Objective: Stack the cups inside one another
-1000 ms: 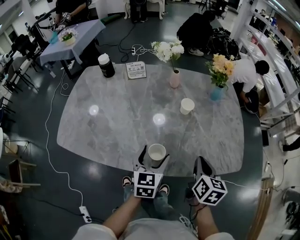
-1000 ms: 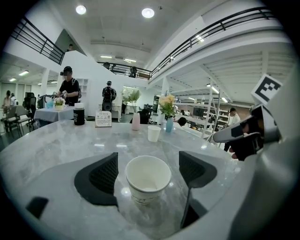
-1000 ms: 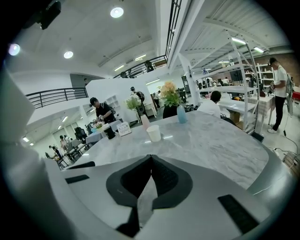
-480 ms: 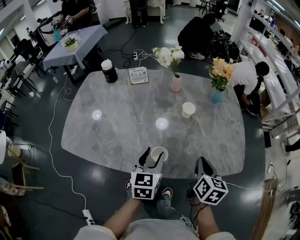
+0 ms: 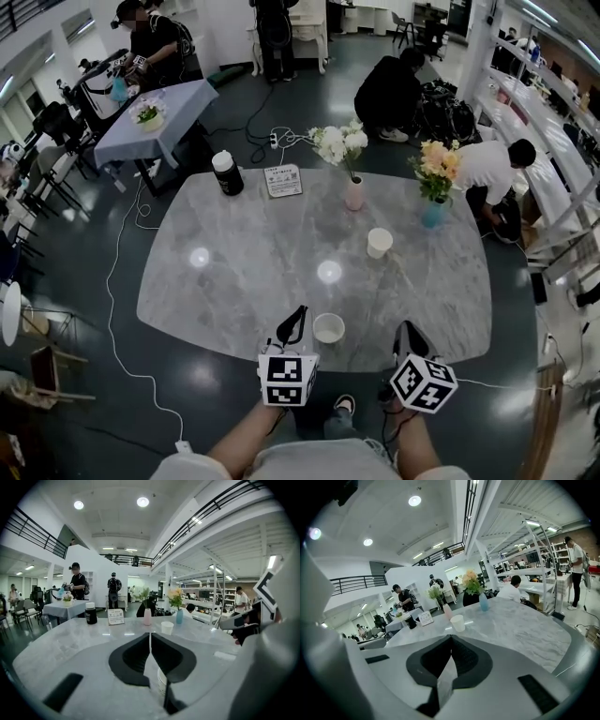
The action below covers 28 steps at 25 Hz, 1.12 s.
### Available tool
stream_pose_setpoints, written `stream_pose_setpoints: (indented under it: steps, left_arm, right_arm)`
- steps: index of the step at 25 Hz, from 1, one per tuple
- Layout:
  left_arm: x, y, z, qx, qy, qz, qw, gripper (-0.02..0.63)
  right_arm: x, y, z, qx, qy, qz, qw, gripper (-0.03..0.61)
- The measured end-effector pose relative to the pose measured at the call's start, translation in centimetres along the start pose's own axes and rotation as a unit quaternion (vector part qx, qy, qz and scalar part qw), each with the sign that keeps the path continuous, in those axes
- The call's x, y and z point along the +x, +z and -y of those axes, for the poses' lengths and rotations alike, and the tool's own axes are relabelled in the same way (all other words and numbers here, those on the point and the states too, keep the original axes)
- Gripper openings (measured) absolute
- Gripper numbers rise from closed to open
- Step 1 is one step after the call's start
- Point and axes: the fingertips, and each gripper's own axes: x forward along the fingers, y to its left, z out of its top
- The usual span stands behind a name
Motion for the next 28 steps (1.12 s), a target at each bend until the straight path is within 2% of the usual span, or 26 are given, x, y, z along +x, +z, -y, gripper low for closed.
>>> stream_pose_setpoints:
  steps: [2,8,17,28]
  left_arm:
    - [-0.1,0.7,-0.5,-0.007,-0.003,0.005,1.0000,0.011]
    - [-0.3,2.1,-2.3,-0.026,-0.017,0.013,0.9994,0.011]
    - [-0.1,4.3,-4.5,-0.020,-0.035,0.038,0.9985,0.009]
    - [0.1,3.5,-4.4,-0.020,-0.048,0.030,0.9982,0.009]
  right_arm:
    - [0.0,0.4,-0.3,0.001,-0.002,0.005,1.000,0.006]
    - [0.0,1.2,-0.7,0.002,-0.018,0.018,1.000,0.006]
    - [0.4,1.6,-2.7,0.005,-0.035,0.040,0.999,0.006]
    - [-0.1,1.6,-2.7,0.002,-0.046,0.043,0.998,0.006]
